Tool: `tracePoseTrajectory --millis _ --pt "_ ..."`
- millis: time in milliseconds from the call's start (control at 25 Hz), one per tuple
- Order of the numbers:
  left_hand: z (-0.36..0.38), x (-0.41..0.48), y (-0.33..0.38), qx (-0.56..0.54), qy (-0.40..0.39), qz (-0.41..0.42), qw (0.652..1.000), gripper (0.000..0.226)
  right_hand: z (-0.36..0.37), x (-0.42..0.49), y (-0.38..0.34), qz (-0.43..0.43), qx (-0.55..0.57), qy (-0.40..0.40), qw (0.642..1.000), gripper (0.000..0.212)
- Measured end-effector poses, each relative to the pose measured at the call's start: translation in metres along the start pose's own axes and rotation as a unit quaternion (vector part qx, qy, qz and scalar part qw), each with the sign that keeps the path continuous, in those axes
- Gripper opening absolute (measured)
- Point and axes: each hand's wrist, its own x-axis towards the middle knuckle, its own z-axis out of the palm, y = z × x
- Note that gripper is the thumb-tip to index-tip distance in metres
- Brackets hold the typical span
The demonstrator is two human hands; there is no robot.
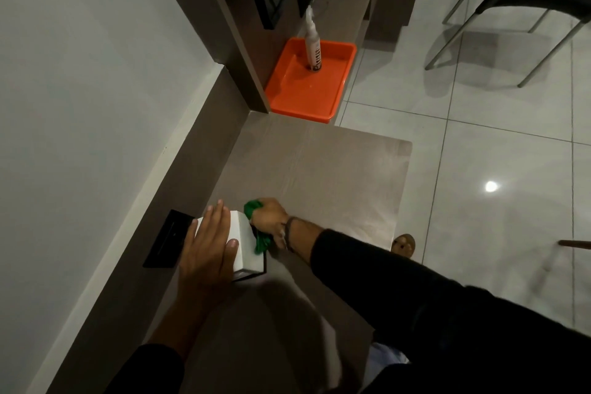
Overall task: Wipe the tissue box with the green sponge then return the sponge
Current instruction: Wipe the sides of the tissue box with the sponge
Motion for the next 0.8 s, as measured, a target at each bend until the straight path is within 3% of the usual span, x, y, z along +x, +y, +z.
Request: tracePoseTrajectory --millis 320,520,640,800 --pt "-0.003 0.003 0.004 -0.015 0.005 -0.012 1.0 0.063 -0.007 -0.067 0.038 0.1 0.044 -0.066 0.992 0.038" --pt "-0.001 0.002 0.002 -0.019 0.004 -0.017 1.0 0.063 -0.027 -0.012 -0.009 0.091 -0.025 -0.03 0.995 0.038" --pt "0.0 0.003 0.001 -0.023 0.002 -0.015 1.0 0.062 -0.019 -0.041 0.025 0.087 -0.049 -0.044 0.994 0.037" --pt "0.0 0.001 0.002 -0.017 0.004 -0.016 1.0 0.062 -0.012 -0.046 0.025 0.043 0.004 -0.05 0.998 0.033"
